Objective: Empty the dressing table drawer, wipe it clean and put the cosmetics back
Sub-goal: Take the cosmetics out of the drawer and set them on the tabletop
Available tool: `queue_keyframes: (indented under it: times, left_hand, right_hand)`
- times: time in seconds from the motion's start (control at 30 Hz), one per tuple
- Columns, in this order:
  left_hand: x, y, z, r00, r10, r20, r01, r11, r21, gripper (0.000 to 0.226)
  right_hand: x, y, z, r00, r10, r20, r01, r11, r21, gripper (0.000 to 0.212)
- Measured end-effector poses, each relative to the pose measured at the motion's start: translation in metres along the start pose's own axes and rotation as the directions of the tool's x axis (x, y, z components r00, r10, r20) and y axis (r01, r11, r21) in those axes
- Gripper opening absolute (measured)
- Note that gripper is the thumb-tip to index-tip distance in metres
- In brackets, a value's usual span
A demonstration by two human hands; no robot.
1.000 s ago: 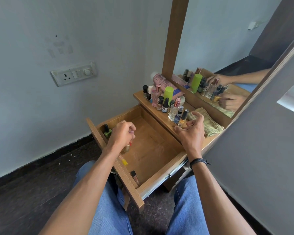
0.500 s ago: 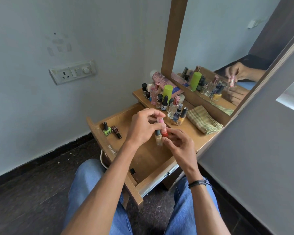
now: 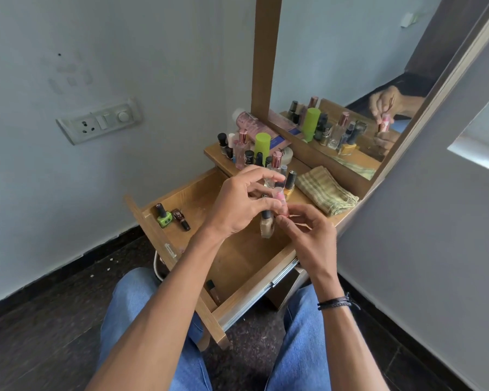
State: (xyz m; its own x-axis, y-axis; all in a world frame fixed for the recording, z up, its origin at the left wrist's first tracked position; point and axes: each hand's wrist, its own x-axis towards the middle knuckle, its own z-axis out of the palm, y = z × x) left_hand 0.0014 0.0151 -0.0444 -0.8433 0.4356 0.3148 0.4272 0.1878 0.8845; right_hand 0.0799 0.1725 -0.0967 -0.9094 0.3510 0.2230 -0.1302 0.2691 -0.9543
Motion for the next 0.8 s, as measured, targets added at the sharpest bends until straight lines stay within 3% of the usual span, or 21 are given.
queue_keyframes:
  times: [0.17, 0.3, 0.57, 0.8]
  left_hand:
    - [0.018, -0.014, -0.003, 0.96, 0.078, -0.267, -0.08, 0.997, 0.005, 0.036]
    - [0.037, -0.031, -0.002, 0.894, 0.102, -0.437, -0.077, 0.994, 0.073, 0.035]
    - [0.06, -0.053, 0.012, 0.842, 0.199, -0.501, -0.112, 0.974, 0.197, 0.031]
    - [0.06, -0.066, 0.024, 0.813, 0.231, -0.535, -0.152, 0.97, 0.188, 0.032]
  right_hand:
    - [0.016, 0.002, -0.01, 0.981, 0.01, -0.196, -0.018, 0.999, -0.04, 0.026]
    - [0.028, 0.005, -0.008, 0.974, 0.045, -0.22, -0.061, 0.996, -0.069, 0.021]
    - [0.03, 0.013, 0.004, 0.969, 0.086, -0.232, -0.106, 0.992, -0.072, 0.017]
    - [0.031, 0.018, 0.002, 0.967, 0.079, -0.242, -0.105, 0.99, -0.095, 0.018]
